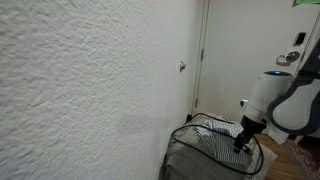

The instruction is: Tie a knot using the black cable

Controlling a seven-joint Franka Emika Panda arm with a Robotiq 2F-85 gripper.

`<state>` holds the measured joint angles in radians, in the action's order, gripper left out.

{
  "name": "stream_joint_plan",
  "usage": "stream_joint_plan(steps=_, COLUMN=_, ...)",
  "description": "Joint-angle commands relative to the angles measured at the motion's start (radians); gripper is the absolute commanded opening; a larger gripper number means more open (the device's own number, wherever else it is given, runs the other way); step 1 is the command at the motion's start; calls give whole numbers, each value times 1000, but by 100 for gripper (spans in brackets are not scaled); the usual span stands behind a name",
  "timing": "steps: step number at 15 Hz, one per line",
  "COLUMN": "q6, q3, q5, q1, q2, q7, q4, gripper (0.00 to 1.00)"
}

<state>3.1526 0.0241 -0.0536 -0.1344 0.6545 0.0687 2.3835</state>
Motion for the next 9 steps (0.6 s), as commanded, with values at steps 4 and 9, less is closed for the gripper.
stream_joint_plan(steps=4, q6=-38, q3=47, q5=25, q1=-37, q2=24, q7=-11, q4=-29, gripper=100)
stream_joint_plan(steps=9, q6=-33, q3=64, q5=28, q1=-65, q2=31, q7=-11, q4=-23, gripper=100)
